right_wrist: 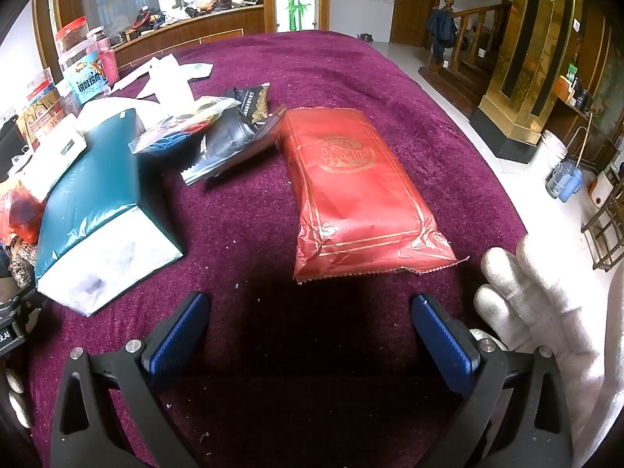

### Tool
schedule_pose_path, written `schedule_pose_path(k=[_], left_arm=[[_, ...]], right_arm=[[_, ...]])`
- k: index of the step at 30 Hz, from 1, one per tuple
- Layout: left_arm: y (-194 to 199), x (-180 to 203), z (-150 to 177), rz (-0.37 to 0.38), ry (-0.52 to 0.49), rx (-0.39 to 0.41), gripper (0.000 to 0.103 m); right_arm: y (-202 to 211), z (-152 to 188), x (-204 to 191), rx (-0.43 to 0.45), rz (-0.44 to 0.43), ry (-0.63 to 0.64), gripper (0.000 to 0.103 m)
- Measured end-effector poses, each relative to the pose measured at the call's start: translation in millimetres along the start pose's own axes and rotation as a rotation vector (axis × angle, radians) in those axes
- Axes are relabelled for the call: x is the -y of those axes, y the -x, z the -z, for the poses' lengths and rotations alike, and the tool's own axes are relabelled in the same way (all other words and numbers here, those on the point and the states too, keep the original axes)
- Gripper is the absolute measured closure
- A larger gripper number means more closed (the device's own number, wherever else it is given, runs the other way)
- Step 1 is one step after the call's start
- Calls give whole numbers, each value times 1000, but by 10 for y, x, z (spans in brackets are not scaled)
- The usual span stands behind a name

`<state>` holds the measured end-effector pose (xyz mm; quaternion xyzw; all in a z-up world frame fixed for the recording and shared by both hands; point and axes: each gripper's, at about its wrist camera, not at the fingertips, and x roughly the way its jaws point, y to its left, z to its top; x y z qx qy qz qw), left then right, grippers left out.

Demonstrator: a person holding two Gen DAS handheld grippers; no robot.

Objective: Organize soft objects
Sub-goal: 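Grasp the white cloth from the pile with the left gripper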

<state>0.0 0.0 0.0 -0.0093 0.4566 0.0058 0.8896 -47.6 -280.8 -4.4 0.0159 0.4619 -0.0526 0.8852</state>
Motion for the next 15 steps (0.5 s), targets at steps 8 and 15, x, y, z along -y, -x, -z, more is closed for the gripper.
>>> schedule_pose_path(k=[8, 15], left_arm=[[3, -5, 1, -7, 9, -5, 0], [48, -29, 23, -6, 5, -94, 0]], right_arm=[[0, 0, -1, 0, 0, 0, 0], [0, 0, -1, -1, 0, 0, 0]])
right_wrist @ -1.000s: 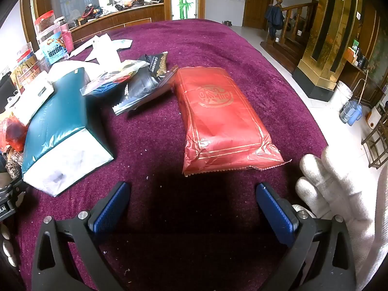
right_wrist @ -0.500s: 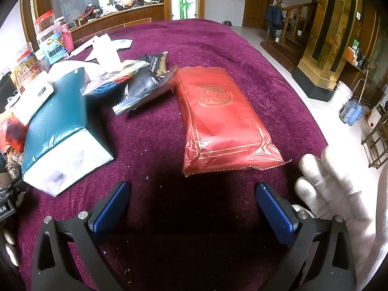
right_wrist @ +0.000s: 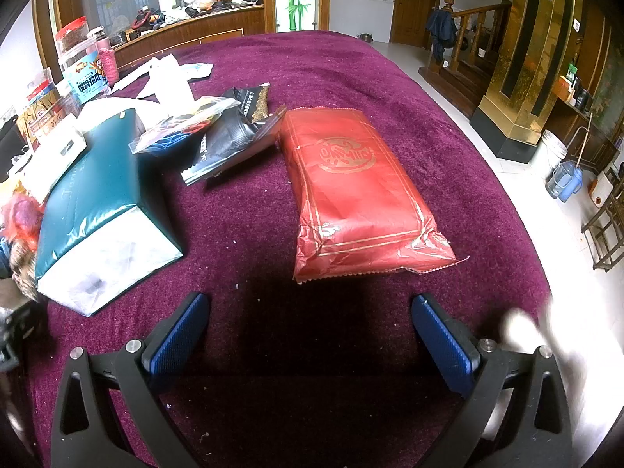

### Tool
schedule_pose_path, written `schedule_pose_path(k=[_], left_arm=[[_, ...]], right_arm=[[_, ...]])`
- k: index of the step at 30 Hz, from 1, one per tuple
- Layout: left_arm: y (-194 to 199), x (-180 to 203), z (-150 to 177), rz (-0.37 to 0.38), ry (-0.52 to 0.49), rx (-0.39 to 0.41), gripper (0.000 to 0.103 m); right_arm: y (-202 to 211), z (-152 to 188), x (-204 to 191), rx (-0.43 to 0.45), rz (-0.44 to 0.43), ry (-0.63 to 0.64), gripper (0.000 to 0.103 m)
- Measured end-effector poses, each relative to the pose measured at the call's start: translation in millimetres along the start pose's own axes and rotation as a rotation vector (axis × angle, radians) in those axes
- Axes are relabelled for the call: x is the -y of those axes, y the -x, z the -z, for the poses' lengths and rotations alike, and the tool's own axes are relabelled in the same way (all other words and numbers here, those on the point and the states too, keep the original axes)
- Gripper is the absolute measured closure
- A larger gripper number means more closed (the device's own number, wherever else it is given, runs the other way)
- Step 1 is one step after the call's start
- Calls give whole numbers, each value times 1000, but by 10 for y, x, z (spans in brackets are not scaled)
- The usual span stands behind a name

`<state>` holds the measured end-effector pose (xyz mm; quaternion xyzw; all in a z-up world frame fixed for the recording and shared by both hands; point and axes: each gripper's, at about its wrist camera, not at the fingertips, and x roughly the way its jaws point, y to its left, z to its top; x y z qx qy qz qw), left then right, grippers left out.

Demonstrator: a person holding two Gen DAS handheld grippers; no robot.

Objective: Organize soft objects
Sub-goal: 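Grasp the white cloth from the pile with the left gripper, then lift the white cloth and carry it toward the yellow-rimmed tray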

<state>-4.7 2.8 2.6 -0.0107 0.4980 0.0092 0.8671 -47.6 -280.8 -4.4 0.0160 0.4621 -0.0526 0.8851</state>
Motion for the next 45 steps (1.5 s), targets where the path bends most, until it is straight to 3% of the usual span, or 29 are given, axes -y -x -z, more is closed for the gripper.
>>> schedule_pose_path(k=[2, 9, 13, 16, 20, 23, 27, 28, 30, 33, 35, 40, 45], left_arm=[[42, -20, 98, -2, -6, 41, 0], [48, -19, 111, -4, -6, 39, 0], [140, -89, 184, 33, -2, 28, 4], [513, -210, 364, 119, 19, 97, 4], [1007, -364, 651, 128, -15, 220, 2], [1132, -501, 815, 145, 4, 225, 2], [1188, -547, 982, 109, 13, 251, 2], [1201, -522, 987, 103, 9, 259, 2], [1208, -473, 1007, 98, -6, 257, 2], [1214, -413, 1036, 114, -16, 248, 2], [1206, -361, 1058, 124, -28, 244, 1], [1164, -234, 1097, 136, -42, 221, 1], [1085, -301, 1025, 128, -14, 191, 1]], right_arm=[[0, -3, -1, 1, 0, 0, 0], [0, 0, -2, 0, 1, 0, 0], [0, 1, -4, 0, 1, 0, 0], [-1, 2, -5, 0, -1, -1, 0], [-5, -14, -14, -46, -27, 22, 0], [32, -26, 25, -78, -33, 44, 0], [104, 5, 1, -109, -5, 37, 1], [181, 34, -19, -84, 12, 45, 2], [491, 91, -107, 52, 47, 82, 2], [1018, 178, -210, 318, 31, 76, 2], [1193, 190, -318, 413, 5, 90, 0], [1094, 97, -586, 396, -58, 144, 0], [867, 182, -451, 408, -108, 47, 0]])
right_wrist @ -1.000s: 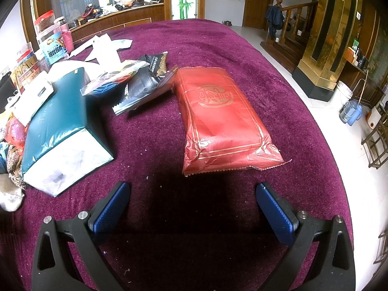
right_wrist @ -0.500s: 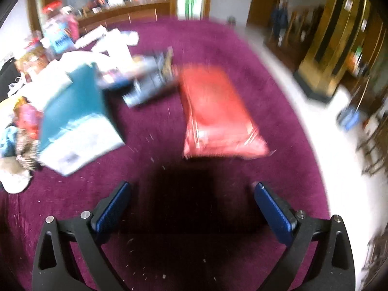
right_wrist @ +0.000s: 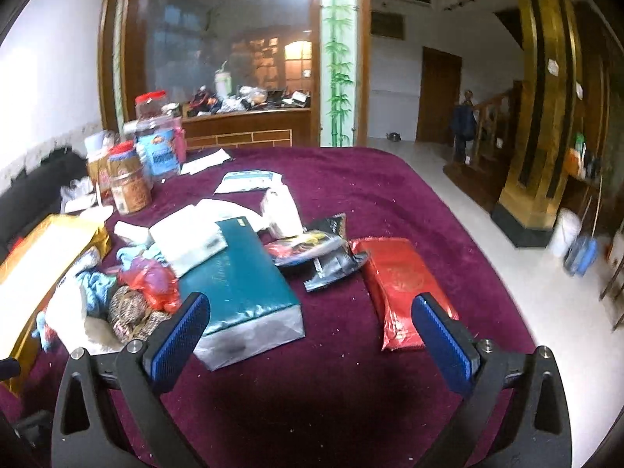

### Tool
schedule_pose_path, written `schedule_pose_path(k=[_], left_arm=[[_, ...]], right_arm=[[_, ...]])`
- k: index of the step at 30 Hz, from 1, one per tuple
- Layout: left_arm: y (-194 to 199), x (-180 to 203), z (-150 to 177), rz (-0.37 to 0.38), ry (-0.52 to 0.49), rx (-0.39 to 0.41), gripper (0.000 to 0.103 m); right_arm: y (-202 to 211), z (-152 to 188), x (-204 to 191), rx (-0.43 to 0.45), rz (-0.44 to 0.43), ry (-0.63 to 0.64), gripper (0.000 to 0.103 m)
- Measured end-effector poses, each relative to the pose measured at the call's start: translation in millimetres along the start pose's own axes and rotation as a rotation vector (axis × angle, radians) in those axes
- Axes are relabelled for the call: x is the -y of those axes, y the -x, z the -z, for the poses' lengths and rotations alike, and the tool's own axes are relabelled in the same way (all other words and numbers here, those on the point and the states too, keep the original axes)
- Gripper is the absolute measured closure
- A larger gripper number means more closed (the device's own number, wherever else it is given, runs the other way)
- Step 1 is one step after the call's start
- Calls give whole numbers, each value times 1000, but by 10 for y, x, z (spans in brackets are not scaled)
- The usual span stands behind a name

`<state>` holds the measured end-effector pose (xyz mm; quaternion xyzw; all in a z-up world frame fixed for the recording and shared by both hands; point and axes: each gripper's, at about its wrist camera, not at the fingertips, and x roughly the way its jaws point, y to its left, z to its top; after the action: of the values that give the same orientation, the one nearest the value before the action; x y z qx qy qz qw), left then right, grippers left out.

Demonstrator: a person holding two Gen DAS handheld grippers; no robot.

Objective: Organize soft objects
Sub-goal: 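Lift the white cloth and carry it toward the yellow-rimmed tray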

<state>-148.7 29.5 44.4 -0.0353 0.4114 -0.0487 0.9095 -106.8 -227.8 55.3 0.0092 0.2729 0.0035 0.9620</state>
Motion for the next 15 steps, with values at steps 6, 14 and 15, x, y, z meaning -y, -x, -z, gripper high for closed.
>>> schedule_pose_path(k=[6, 14, 15], left_arm=[[-190, -31, -255, -37, -6, -2, 1], [-644, 116, -639, -145, -76, -4, 1], [-708, 129, -660, -149, -82, -19, 1]], right_arm=[[-77, 33, 317, -40, -49, -147, 0], [-138, 56, 338, -82, -78, -152, 0], [-139, 59, 323, -83, -78, -144, 0]])
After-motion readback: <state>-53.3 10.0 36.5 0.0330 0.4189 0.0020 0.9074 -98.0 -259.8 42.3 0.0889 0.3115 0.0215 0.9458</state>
